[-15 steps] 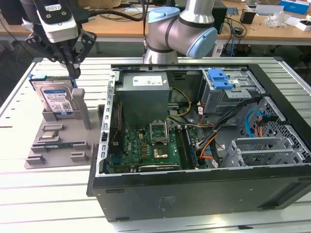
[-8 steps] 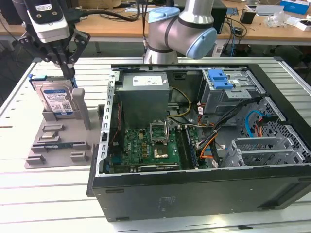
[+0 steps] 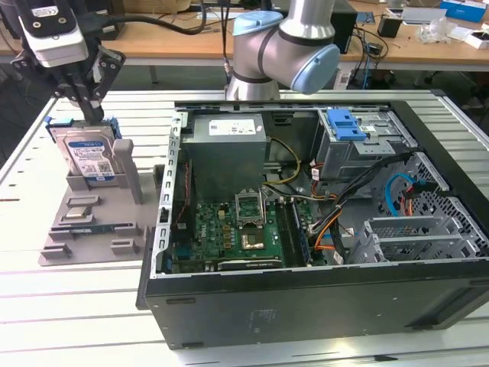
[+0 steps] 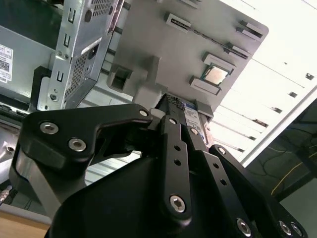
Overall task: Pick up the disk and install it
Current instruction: 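Reach for the disk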
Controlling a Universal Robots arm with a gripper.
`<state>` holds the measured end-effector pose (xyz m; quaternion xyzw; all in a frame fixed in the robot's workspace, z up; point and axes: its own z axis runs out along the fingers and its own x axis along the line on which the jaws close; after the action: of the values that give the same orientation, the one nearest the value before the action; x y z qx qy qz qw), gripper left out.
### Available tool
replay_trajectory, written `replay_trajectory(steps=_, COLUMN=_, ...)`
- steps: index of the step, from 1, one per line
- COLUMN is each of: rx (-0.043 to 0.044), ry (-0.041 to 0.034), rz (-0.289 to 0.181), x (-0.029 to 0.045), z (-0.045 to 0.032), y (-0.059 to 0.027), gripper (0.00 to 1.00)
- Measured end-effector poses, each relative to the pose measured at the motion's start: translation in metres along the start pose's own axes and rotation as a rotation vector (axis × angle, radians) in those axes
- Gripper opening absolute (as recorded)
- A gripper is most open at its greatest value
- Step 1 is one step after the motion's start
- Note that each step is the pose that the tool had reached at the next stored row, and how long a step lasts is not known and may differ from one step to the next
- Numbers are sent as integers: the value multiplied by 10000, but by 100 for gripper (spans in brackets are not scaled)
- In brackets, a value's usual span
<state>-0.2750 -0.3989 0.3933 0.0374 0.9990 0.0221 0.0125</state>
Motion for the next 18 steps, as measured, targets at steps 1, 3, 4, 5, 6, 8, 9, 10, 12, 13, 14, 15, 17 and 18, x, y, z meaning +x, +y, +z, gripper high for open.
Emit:
replay_trajectory(steps=1, rx=-1, ry=0, rz=0, x=27, z=0, y=-2, gripper=11)
replay_trajectory(steps=3, rx=-1, ry=0, rz=0, x=60, z=-1, y=-4, gripper=11)
replay_trajectory(steps=4, rx=-1, ry=-1, rz=1, x=86, z=-2, y=-6, gripper=11)
replay_trajectory(steps=5, rx=-1, ry=-1, rz=-1, x=112, z=-2, y=-8, gripper=11)
replay_trajectory(steps=6, rx=0, ry=-1, rz=-1, x=128, z=-3, y=-10, gripper=11)
replay_trajectory(steps=8, rx=-1, ry=0, rz=-1, x=172, z=-4, y=-13, gripper=11)
replay_trajectory(steps=9, rx=-1, ry=0, rz=-1, x=186, z=-5, y=-14, gripper=11)
replay_trajectory(steps=10, rx=0, ry=0, rz=-1, x=200, z=-5, y=-15, gripper=11)
replay_trajectory(steps=12, rx=0, ry=0, rz=0, x=245, z=-7, y=-18, gripper=11)
replay_trajectory(steps=13, rx=-1, ry=0, rz=0, x=259, z=-6, y=-19, gripper=11)
replay_trajectory(steps=14, rx=-1, ry=-1, rz=0, x=282, z=-7, y=-21, gripper=11)
replay_trajectory(steps=15, rx=-1, ry=0, rz=0, x=313, z=-8, y=-23, gripper=11)
replay_trajectory(steps=17, rx=-1, ry=0, rz=-1, x=343, z=-9, y=-26, gripper=11)
replay_trajectory(steps=18, rx=-1, ry=-1, rz=0, x=369, z=-9, y=-28, gripper=11)
